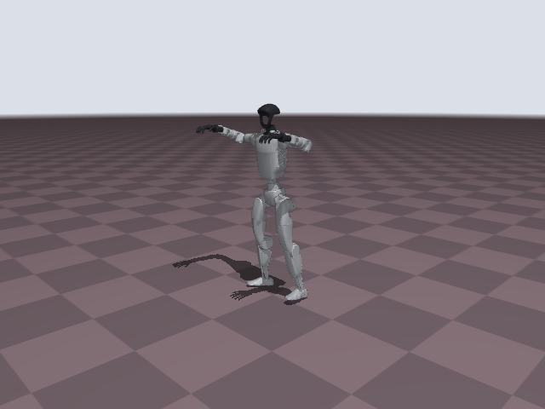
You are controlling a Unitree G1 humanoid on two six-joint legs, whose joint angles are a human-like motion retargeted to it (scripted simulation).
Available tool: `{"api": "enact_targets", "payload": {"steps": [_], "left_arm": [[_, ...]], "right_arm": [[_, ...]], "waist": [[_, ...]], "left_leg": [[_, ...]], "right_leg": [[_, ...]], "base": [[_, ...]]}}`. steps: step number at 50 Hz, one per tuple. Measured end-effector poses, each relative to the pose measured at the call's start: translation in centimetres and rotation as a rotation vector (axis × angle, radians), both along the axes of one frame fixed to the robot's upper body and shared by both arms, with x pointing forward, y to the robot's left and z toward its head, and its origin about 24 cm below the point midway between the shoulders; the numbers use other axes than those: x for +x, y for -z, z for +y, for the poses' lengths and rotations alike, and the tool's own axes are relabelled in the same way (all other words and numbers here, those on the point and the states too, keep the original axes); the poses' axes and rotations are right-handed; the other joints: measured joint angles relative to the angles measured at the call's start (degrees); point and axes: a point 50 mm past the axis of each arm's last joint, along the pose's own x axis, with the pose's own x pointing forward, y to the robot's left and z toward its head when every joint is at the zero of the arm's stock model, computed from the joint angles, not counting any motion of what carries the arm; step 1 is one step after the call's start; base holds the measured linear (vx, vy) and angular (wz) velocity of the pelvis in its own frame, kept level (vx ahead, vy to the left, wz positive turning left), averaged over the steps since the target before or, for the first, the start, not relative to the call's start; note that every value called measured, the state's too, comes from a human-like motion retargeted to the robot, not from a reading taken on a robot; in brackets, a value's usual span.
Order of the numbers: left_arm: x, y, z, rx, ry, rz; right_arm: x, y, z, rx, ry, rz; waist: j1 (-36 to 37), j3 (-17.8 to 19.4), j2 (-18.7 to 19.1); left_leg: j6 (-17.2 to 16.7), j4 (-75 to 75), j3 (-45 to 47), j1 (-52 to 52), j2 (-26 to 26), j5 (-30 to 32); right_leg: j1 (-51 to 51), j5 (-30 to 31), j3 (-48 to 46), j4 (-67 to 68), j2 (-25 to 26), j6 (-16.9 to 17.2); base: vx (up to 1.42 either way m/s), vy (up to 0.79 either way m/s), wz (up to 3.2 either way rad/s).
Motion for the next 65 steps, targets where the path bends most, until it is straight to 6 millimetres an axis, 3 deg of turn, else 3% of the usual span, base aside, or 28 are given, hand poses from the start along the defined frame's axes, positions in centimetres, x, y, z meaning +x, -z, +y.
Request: {"api": "enact_targets", "payload": {"steps": [45, 57, 62, 65], "left_arm": [[-1.1, -0.1, 1.0, -0.016, -0.035, -0.047], [-2.5, 5.4, 4.9, -0.179, -0.181, -0.073], [-3.8, 9.3, 7.1, -0.298, -0.297, -0.106], [-4.2, 12.6, 8.0, -0.402, -0.371, -0.123]], "right_arm": [[-1.0, -0.1, -0.6, 0.022, 0.02, -0.036], [-1.3, 3.8, -2.8, 0.15, 0.07, -0.017], [-1.8, 7.0, -4.3, 0.256, 0.121, -0.029], [-2.2, 10.0, -5.3, 0.387, 0.167, -0.061]], "waist": [[-0.07, 2.24, 0.53], [0.38, 6.86, 0.08], [-0.06, 9.17, -0.53], [-0.25, 10.54, -1.07]], "left_leg": [[0.0, 0.13, -0.03, 0.04, 0.05, 0.1], [0.63, -0.4, 1.0, -0.76, 0.21, 0.76], [0.37, -0.92, 0.95, -1.4, 0.17, 1.21], [0.06, -1.18, 0.57, -1.76, 0.05, 1.48]], "right_leg": [[0.01, -0.02, 0.17, 0.16, 0.03, -0.47], [-2.05, 0.77, 1.72, 0.36, 0.28, -0.9], [-2.87, 1.16, 1.68, 0.36, 0.27, -1.2], [-3.1, 1.36, 1.27, 0.38, 0.15, -1.55]], "base": [[0.0, 0.0, 0.0], [-0.03, 0.0, -0.05], [-0.06, 0.0, 0.02], [-0.02, 0.0, 0.04]]}}
